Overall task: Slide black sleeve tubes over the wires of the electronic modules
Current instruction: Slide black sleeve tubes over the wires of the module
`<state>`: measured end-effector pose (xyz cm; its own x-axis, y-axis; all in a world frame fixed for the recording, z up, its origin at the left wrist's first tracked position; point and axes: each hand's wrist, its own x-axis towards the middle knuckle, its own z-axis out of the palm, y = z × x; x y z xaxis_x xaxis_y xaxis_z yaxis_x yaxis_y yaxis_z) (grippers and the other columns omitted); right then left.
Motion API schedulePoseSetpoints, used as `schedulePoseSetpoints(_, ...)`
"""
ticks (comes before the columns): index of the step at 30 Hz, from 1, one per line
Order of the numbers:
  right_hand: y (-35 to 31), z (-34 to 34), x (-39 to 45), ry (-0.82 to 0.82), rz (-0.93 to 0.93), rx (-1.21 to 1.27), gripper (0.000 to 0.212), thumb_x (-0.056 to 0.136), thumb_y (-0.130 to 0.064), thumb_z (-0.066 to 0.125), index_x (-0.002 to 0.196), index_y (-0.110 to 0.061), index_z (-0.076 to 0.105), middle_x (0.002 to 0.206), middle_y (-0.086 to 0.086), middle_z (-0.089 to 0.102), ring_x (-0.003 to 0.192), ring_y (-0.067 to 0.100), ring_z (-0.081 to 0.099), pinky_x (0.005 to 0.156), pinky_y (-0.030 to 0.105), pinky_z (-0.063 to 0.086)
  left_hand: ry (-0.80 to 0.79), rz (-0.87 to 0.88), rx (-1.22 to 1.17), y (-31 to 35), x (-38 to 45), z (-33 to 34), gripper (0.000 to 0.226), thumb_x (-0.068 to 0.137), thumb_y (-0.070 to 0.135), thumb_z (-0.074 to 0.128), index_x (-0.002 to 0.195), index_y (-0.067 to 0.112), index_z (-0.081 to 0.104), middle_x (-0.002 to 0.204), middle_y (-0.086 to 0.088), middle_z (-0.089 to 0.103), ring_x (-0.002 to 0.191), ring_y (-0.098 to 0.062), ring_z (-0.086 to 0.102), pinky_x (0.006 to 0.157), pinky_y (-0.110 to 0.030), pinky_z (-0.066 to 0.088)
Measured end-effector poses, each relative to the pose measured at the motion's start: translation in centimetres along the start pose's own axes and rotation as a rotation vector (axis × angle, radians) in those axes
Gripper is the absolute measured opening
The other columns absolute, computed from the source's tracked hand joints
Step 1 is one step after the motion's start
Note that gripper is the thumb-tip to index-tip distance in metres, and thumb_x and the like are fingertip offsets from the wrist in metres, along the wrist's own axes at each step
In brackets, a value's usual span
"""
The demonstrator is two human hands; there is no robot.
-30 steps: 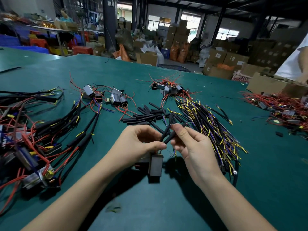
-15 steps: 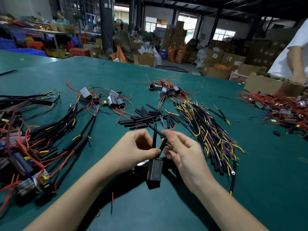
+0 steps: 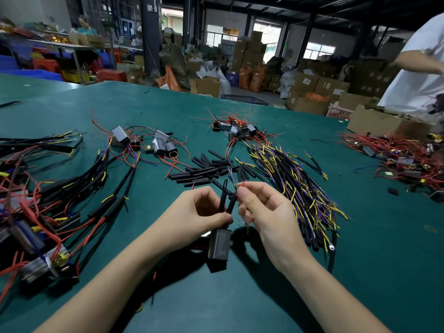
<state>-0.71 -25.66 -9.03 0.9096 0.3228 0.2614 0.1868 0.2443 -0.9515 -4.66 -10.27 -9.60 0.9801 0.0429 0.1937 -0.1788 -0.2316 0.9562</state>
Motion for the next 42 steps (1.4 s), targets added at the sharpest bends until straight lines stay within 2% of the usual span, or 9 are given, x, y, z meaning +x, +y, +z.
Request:
schedulePoseSetpoints(6, 0.2, 0.0, -0.1, 0.01, 0.028, 0.052, 0.008, 0.08, -0.021, 0.067, 0.074, -0.018, 0.071, 0.063, 0.0, 0.061, 0.06, 0.012, 0.052, 0.057, 0.021, 0.043, 0.003, 0.076, -0.117, 1.0, -0.3, 0.7, 0.026, 0.073, 0.029, 0.07, 0.073, 0.011, 0.052, 0.075, -0.007, 0.071, 0.074, -0.016, 0.064, 0.072, -0.028, 0.05)
schedulePoseSetpoints(10, -1.0, -0.9, 1.1, -0.026, 0.018, -0.007, 0.016, 0.077, -0.028, 0.067, 0.082, -0.014, 0.071, 0.071, 0.0, 0.066, 0.06, 0.009, 0.055, 0.052, 0.016, 0.041, 0.064, 0.112, -0.1, 1.0, -0.3, 1.1, 0.025, 0.086, 0.009, 0.064, 0.076, -0.006, 0.047, 0.066, -0.002, 0.071, 0.062, -0.008, 0.066, 0.061, -0.018, 0.051)
schedulePoseSetpoints(12, -2.2, -2.3, 3.0, 0.035, -0.045, -0.253, 0.019, 0.08, -0.023, 0.07, 0.097, -0.013, 0.07, 0.081, -0.003, 0.069, 0.066, 0.001, 0.059, 0.056, 0.01, 0.042, 0.077, 0.104, -0.051, 0.8, -0.3, 1.0, 0.02, 0.087, 0.007, 0.064, 0.076, -0.002, 0.051, 0.071, -0.003, 0.073, 0.064, -0.01, 0.066, 0.064, -0.022, 0.053)
schedulePoseSetpoints(17, -4.7, -5.3, 7.5, -0.38, 0.182, -0.787, 0.037, 0.074, -0.029, 0.078, 0.11, -0.026, 0.068, 0.1, -0.012, 0.072, 0.084, -0.003, 0.062, 0.064, 0.014, 0.046, 0.046, 0.096, 0.037, 0.2, -0.4, 1.2, 0.016, 0.085, 0.01, 0.068, 0.075, 0.004, 0.056, 0.075, -0.001, 0.074, 0.067, -0.011, 0.066, 0.069, -0.027, 0.053)
schedulePoseSetpoints(21, -2.6, -5.3, 11.4, 0.185, 0.044, -1.33, 0.018, 0.088, -0.029, 0.064, 0.089, -0.012, 0.068, 0.098, 0.008, 0.069, 0.093, 0.028, 0.063, 0.072, 0.029, 0.043, 0.02, 0.057, -0.029, -0.1, -0.3, 1.2, 0.019, 0.084, 0.008, 0.069, 0.082, 0.009, 0.051, 0.075, -0.004, 0.074, 0.067, -0.013, 0.067, 0.071, -0.029, 0.054)
schedulePoseSetpoints(26, 0.3, -5.0, 13.2, 0.268, 0.146, -1.701, 0.008, 0.088, -0.009, 0.058, 0.087, -0.011, 0.051, 0.108, 0.015, 0.064, 0.104, 0.033, 0.061, 0.072, 0.03, 0.038, -0.024, 0.055, -0.013, -0.2, -0.5, 1.1, 0.02, 0.079, 0.025, 0.063, 0.094, 0.037, 0.058, 0.076, 0.001, 0.072, 0.076, -0.016, 0.066, 0.079, -0.036, 0.054)
schedulePoseSetpoints(32, -0.5, -6.2, 14.1, 0.418, 0.166, -1.324, 0.015, 0.086, -0.027, 0.066, 0.095, -0.015, 0.071, 0.102, 0.012, 0.068, 0.098, 0.031, 0.063, 0.072, 0.029, 0.038, -0.01, 0.066, -0.032, -0.1, -0.3, 1.1, 0.011, 0.086, 0.002, 0.062, 0.088, 0.013, 0.06, 0.08, -0.004, 0.073, 0.076, -0.012, 0.067, 0.076, -0.028, 0.053)
schedulePoseSetpoints(38, -2.3, -6.5, 13.4, 0.385, -0.04, -0.748, 0.016, 0.091, -0.022, 0.06, 0.081, -0.014, 0.068, 0.076, 0.006, 0.068, 0.073, 0.017, 0.057, 0.074, 0.028, 0.043, -0.006, 0.099, -0.18, 1.0, -0.6, 1.3, 0.028, 0.088, 0.036, 0.049, 0.086, 0.009, 0.056, 0.069, -0.009, 0.062, 0.061, -0.014, 0.065, 0.064, -0.02, 0.05)
schedulePoseSetpoints(42, -3.7, -6.1, 12.5, 0.343, 0.04, -0.241, 0.006, 0.098, -0.008, 0.049, 0.099, -0.007, 0.054, 0.074, 0.012, 0.063, 0.051, 0.012, 0.06, 0.05, 0.017, 0.047, 0.008, 0.136, -0.123, 0.9, -0.7, 1.5, 0.037, 0.085, 0.042, 0.048, 0.094, 0.008, 0.059, 0.061, -0.002, 0.061, 0.058, -0.014, 0.058, 0.061, -0.022, 0.047)
